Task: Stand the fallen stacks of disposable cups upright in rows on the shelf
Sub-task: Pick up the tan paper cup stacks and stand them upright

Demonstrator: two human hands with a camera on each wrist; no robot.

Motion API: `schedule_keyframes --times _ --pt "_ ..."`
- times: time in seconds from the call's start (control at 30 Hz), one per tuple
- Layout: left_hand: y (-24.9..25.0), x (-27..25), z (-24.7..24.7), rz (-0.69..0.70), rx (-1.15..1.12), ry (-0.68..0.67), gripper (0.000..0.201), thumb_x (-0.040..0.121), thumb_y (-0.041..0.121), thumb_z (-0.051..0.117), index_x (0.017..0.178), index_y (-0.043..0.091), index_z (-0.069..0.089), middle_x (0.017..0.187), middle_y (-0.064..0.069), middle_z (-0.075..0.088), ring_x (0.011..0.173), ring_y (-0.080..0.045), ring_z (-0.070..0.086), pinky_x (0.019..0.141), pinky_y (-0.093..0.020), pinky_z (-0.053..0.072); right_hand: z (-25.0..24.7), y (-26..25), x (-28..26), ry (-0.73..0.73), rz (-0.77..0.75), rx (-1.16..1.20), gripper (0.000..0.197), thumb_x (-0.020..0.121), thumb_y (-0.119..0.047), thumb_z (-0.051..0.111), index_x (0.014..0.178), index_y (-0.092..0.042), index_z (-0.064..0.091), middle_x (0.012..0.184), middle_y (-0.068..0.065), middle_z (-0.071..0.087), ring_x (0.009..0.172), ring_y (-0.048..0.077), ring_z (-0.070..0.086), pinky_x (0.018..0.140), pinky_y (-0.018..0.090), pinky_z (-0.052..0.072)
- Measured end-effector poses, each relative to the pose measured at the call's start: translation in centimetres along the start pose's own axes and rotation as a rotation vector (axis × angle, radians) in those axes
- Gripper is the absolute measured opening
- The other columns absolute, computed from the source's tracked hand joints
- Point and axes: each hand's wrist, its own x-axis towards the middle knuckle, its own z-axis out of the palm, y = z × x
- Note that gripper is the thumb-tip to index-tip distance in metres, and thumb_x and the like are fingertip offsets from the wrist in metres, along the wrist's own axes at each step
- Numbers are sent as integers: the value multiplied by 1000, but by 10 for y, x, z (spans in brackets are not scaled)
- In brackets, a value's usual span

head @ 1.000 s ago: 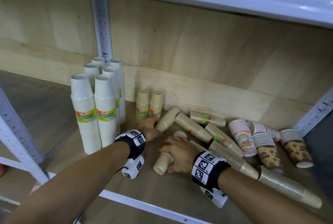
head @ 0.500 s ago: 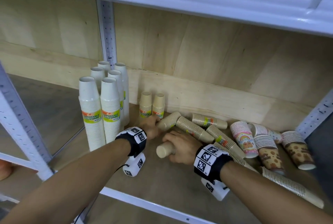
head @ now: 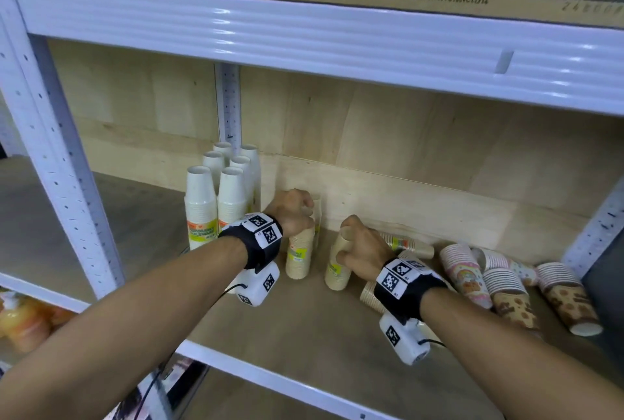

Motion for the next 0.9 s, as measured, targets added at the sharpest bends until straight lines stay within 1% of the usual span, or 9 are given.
schedule_keyframes --times 0.07,0.17,0.27,0.33,0.47,0.53,0.63,0.77,0.9 --pt "3 -2 -6 1 44 -10 33 81 23 73 112 18 65 111 -1 61 91 -17 56 61 -21 42 0 -1 2 0 18 38 41 78 -14 67 112 -14 44 115 -1 58 108 25 56 77 24 40" --pt "6 -5 -9 -2 64 -27 34 80 24 74 112 19 65 116 -3 60 100 -19 58 72 -25 45 2 -4 4 -9 42 71 41 79 -14 65 114 -17 44 123 -1 59 114 24 55 83 27 44" --pt "5 -10 -4 -32 75 -49 34 76 29 75 107 24 64 115 1 58 99 -17 58 67 -23 44 5 -8 3 -18 48 68 42 79 -14 64 115 -17 43 116 -6 57 115 23 55 90 31 46" --pt "5 -12 1 -28 85 -56 34 73 31 76 105 26 63 114 2 58 95 -16 58 64 -23 44 8 -9 3 -30 51 70 43 79 -14 64 116 -18 43 116 -6 57 113 21 55 88 30 46" --pt "6 -18 11 -15 118 -63 35 76 32 75 108 23 64 113 0 61 97 -17 59 71 -27 46 12 -8 4 -50 46 48 47 79 -14 63 121 -18 43 105 -11 51 95 16 51 81 29 46" --pt "7 -20 14 -4 126 -58 38 79 33 74 113 21 64 114 -1 63 99 -18 60 74 -27 46 13 -7 4 -51 47 37 49 81 -15 62 126 -19 42 111 -8 55 101 17 53 83 27 45" --pt "8 -23 13 8 123 -66 44 81 37 72 121 23 61 121 0 61 108 -19 58 77 -27 43 14 -6 4 -20 48 20 57 84 -24 62 136 -20 39 131 -2 57 119 21 53 92 28 45" --pt "10 -25 10 66 152 -110 49 85 31 69 132 23 55 131 0 58 118 -21 56 83 -26 43 10 -6 8 73 61 -56 54 85 -39 58 134 -21 45 127 3 55 112 25 59 87 31 49" --pt "6 -24 8 83 161 -136 46 88 22 66 133 22 56 134 -1 57 121 -21 54 93 -28 46 6 -8 13 73 41 -137 43 89 -32 55 129 -17 51 126 7 56 111 27 59 87 33 49"
